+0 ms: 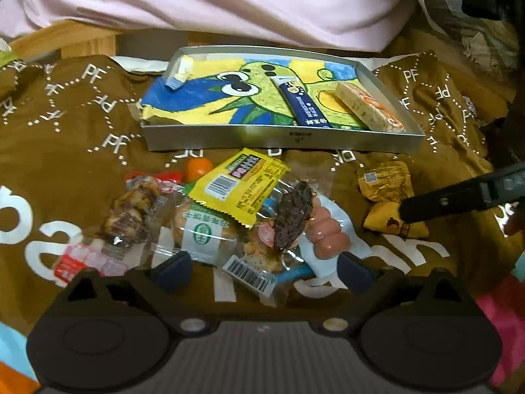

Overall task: Organize snacks
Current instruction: 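Grasp the dried-meat pack with left tool while right tool grasps the gold foil pouch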

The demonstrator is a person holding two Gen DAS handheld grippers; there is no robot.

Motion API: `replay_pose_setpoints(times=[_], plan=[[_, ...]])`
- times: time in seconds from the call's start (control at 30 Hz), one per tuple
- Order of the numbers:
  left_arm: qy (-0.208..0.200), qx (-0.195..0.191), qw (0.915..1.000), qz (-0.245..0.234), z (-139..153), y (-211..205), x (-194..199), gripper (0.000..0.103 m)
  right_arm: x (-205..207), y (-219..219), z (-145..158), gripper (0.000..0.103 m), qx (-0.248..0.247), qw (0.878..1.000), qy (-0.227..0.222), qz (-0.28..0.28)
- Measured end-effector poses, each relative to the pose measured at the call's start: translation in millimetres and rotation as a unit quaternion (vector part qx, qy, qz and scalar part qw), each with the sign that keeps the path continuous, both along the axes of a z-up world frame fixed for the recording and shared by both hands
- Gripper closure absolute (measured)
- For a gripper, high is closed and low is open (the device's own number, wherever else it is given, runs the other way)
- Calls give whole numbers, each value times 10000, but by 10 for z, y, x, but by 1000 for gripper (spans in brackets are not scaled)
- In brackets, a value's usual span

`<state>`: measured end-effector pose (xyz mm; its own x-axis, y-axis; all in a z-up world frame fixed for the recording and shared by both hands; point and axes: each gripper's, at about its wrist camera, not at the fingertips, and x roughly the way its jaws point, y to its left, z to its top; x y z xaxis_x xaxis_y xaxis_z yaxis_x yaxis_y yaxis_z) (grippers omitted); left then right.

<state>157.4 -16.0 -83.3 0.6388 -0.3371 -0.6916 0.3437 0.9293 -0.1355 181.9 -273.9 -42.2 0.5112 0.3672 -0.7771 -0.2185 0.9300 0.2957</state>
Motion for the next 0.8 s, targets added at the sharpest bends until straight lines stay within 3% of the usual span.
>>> replay_pose_setpoints(times=[0.17,0.33,0.4,0.53,0.57,0.67,0.8], plan=[[55,-16,9998,-166,-21,-40,-21,28,170,4,-133,24,35,9996,126,-252],[30,44,9995,-319,6,-100,-79,41,186,95,-138,51,-337,9992,-73,-209],[34,20,9994,-345,32,-109,-96,41,167,125,-125,58,-347,9993,-109,-98],[-9,-71,9994,-352,84,-101,-115,40,151,158,-85,59,-248,9995,-187,19],[-28,-71,9994,-344,85,-103,-106,36,154,155,-83,59,-231,9995,-202,16],[-133,85,9996,-213,61,-119,-67,22,182,133,-119,57,-187,9998,-75,-81],[-385,305,9983,-305,75,-176,-20,20,206,134,-137,48,-187,9997,-32,-150]])
